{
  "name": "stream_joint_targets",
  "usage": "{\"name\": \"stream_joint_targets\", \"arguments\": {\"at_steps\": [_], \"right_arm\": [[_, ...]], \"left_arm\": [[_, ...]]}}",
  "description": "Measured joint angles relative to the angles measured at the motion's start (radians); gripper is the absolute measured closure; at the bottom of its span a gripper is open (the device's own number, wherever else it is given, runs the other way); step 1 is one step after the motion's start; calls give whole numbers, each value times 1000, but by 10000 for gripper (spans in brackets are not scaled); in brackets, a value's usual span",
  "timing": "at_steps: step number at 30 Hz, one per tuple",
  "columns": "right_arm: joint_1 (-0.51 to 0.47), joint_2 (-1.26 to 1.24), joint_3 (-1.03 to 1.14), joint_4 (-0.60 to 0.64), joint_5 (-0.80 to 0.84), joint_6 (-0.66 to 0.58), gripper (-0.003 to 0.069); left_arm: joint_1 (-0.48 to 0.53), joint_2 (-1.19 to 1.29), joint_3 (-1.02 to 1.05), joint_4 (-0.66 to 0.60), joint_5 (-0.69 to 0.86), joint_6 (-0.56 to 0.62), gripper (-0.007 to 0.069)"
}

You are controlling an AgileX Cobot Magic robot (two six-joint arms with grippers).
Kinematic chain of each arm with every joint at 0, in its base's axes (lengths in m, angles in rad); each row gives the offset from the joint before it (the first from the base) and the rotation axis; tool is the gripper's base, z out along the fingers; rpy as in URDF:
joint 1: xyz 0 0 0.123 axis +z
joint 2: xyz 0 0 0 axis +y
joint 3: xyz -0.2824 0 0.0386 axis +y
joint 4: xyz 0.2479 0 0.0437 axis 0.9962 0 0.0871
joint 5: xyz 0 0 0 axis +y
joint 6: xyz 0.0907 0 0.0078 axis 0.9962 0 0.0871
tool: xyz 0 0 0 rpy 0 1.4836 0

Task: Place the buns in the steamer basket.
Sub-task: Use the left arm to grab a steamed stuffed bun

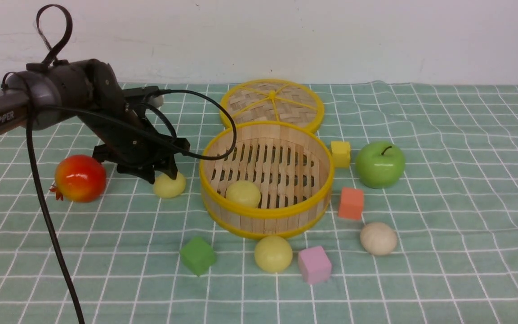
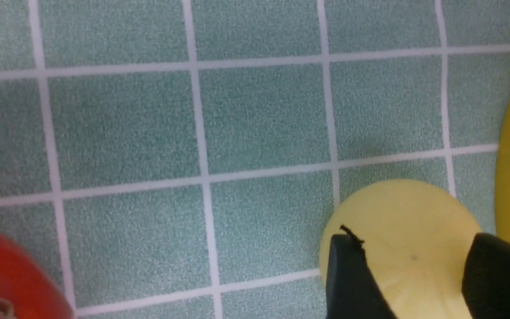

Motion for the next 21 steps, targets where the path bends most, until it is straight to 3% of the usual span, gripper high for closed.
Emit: {"name": "stream_joint_targets", "arguments": {"at_steps": [9,17,21], "right_arm": [[0,0,0,0,0,0,419],[0,0,0,1,0,0,419],[0,0,0,1,0,0,419]], "left_arm": [[0,0,0,0,13,14,456],[0,0,0,11,24,15,467],[0,0,0,12,37,14,547]]}}
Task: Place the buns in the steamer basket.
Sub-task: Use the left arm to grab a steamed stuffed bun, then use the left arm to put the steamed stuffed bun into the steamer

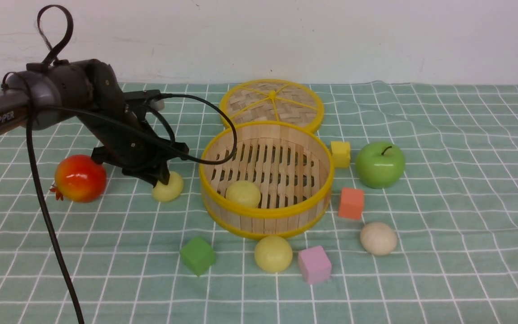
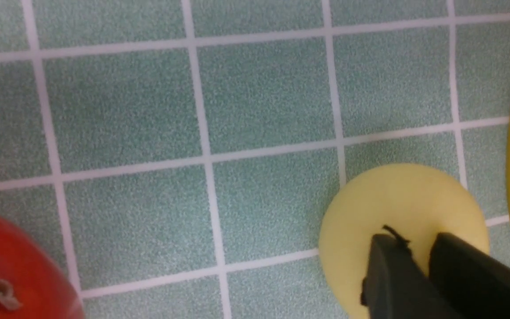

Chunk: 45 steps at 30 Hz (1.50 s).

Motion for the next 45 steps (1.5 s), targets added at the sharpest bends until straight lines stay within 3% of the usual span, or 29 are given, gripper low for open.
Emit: {"name": "stream_joint_targets", "arguments": {"at_steps": [1,3,15,20,26,37,40,43,45], "right_arm": [[0,0,0,0,0,0,419],[0,0,0,0,0,0,419],[0,0,0,-1,0,0,419],[0,0,0,-1,0,0,419],[0,0,0,-1,0,0,419],[0,0,0,-1,0,0,419],[0,0,0,-1,0,0,419],[0,0,0,-1,0,0,419],[0,0,0,-1,0,0,419]], "left_arm": [[0,0,0,0,3,0,613],[0,0,0,0,3,0,638],[-14,-113,1,11,53,16,638],[-118,-217,-59,-19,62,118,638],[-229,-152,-154,-25,48,146,638],[-257,53,-255,154,-23,0,637],[-257,78,-260,195,-18,-26,621],[-257,99,-260,234,-5,-55,559],[-257,98,-260,248,-4,-75,475]]}}
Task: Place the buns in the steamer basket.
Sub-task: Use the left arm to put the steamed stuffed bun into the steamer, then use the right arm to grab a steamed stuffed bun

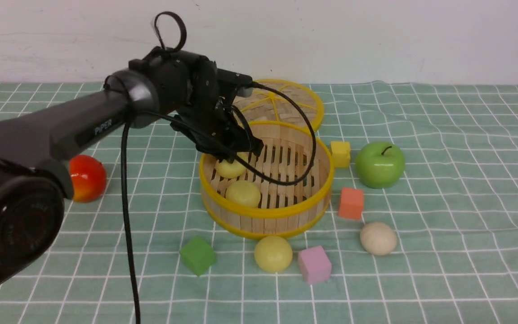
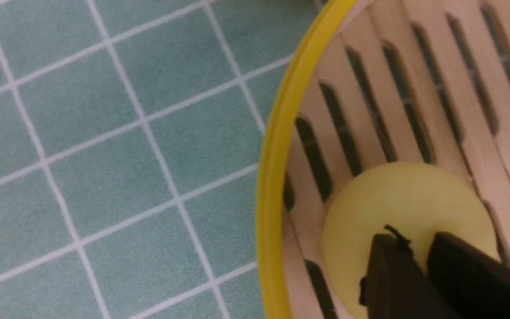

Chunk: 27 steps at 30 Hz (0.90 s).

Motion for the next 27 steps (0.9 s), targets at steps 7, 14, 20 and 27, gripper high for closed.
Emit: {"name": "stream_joint_targets", "arguments": {"at_steps": [7,14,20,27], "right_arm": [[0,0,0,0,0,0,419],[0,0,0,0,0,0,419],[0,0,0,0,0,0,419],[0,0,0,0,0,0,419]], "left_arm": [[-1,-109,0,-4,34,-105,169],[-15,-407,13,-28,243,-107,223],[-18,-725,248,-90,257,-109,530],[-18,-1181,759,-142,-24,-86,638]]}}
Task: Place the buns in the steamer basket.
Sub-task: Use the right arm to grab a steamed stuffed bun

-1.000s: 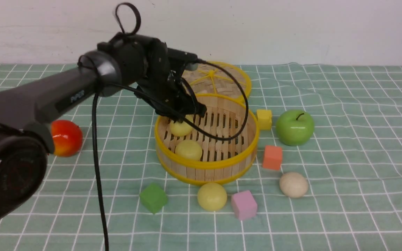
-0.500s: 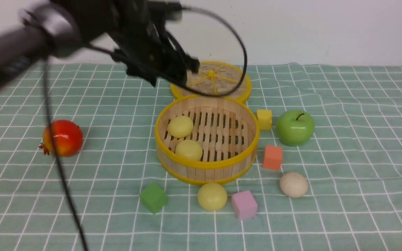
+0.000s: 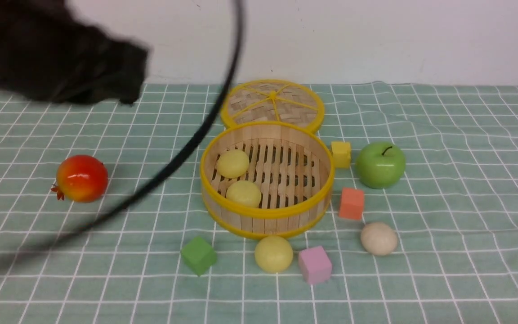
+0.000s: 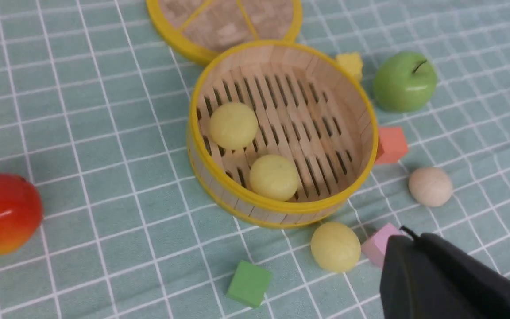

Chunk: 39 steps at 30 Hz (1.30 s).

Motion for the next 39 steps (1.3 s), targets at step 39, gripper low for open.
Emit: {"name": "stream_joint_targets", "arguments": {"at_steps": [39], "right_arm": [[0,0,8,-130,-57,101,419]], "left_arm": [[0,-418,641,-32,-395,28,638]]}}
